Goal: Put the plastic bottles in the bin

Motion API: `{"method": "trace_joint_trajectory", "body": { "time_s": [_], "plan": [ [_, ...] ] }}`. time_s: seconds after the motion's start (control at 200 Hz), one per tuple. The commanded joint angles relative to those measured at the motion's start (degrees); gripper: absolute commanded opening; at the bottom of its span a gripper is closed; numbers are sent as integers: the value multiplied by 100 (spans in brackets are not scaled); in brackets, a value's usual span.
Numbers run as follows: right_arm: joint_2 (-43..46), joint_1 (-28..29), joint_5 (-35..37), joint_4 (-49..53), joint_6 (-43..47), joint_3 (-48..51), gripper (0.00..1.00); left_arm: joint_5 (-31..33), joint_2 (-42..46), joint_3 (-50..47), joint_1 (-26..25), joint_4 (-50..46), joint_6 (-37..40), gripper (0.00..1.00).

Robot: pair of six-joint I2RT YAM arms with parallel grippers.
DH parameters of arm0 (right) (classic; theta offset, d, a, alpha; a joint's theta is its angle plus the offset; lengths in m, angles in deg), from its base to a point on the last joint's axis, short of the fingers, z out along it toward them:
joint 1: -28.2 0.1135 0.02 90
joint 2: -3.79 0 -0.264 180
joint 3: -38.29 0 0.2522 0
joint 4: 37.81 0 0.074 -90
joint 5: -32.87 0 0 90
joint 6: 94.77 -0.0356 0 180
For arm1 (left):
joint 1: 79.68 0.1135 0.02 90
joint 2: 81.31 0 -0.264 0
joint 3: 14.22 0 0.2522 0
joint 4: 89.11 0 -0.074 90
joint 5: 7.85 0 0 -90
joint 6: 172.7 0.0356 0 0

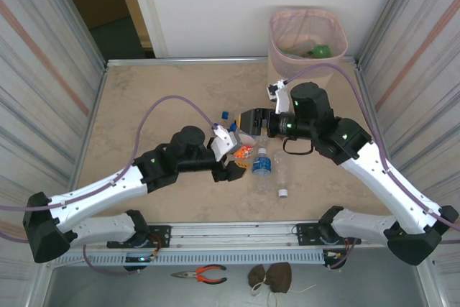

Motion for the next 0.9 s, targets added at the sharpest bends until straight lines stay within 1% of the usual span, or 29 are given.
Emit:
{"method": "trace_joint_trajectory", "body": {
  "time_s": [0.0, 0.11, 0.376, 0.591, 0.631, 0.676, 0.766, 0.827, 0.897],
  "plan": [
    [-65, 96, 166, 122, -101, 12, 77, -54, 78, 135, -36, 241, 166, 58],
    [-59, 141, 288, 235, -110, 53, 76, 27, 87, 143, -36, 264, 187, 58],
    [216, 148, 980, 608, -248, 141, 71, 312, 212, 88, -36, 421, 214, 58],
    [305, 149, 1375, 872, -398, 137, 68, 417, 304, 27, -43, 576, 190, 58],
    [310, 150, 1353, 840, -427, 140, 68, 432, 311, 26, -36, 583, 200, 58],
    [315, 151, 1169, 664, -448, 186, 68, 440, 310, 27, -40, 584, 202, 58],
    [303, 171, 495, 117, -493, 332, 71, 441, 268, 53, -36, 543, 212, 58],
    [242, 204, 171, -81, -505, 370, 73, 436, 251, 77, -36, 523, 220, 58],
    [141, 299, 133, 9, -442, 297, 74, 440, 256, 79, -33, 523, 224, 58]
  ]
}}
